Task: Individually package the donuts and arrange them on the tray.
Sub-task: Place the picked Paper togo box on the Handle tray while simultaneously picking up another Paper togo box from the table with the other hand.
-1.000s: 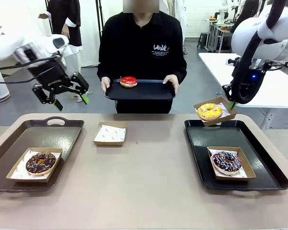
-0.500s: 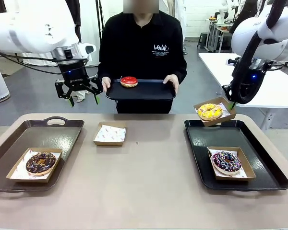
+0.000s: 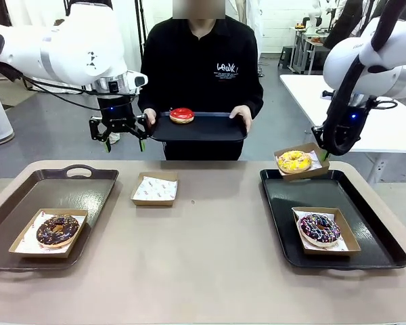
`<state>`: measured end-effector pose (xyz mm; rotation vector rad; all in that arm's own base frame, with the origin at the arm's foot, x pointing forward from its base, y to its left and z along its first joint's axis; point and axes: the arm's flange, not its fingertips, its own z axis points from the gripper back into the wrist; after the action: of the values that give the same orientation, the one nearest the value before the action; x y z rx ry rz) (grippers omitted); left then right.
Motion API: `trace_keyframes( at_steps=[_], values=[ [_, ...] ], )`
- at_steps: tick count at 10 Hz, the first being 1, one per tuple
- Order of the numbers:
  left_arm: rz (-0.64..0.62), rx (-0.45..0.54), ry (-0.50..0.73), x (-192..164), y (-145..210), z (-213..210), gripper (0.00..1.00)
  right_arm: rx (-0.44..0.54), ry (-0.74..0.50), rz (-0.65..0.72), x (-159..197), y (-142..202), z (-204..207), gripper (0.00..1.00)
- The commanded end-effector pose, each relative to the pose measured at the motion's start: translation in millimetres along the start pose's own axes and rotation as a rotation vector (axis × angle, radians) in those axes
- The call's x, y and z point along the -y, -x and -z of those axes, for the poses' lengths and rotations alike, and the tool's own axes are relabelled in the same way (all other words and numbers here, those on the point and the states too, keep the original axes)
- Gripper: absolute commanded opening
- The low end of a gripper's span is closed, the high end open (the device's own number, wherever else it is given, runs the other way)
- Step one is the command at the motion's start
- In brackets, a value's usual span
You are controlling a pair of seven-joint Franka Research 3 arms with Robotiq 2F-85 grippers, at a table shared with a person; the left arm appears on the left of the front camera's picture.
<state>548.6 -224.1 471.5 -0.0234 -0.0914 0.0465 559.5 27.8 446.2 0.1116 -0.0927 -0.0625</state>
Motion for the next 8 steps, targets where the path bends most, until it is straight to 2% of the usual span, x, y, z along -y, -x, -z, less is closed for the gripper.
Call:
trace_keyframes(
  at_steps=[1, 5, 6, 7, 8],
  values=[
    [0.025, 0.019, -0.019, -4, -1, 18, 1.00, 0.012, 0.001, -0.074, -1, -2, 17, 0.01],
    [0.033, 0.006, -0.028, -6, 6, 43, 1.00, -0.039, 0.033, -0.058, 2, -12, 35, 0.01],
    [0.048, -0.009, 0.019, -7, 12, 39, 1.00, -0.026, 0.095, -0.026, -1, -13, 34, 0.01],
    [0.008, -0.018, -0.011, -3, 1, 39, 1.00, -0.039, 0.009, -0.054, 3, -5, 36, 0.01],
    [0.008, -0.018, -0.011, -3, 1, 39, 1.00, -0.039, 0.009, -0.054, 3, -5, 36, 0.01]
  ],
)
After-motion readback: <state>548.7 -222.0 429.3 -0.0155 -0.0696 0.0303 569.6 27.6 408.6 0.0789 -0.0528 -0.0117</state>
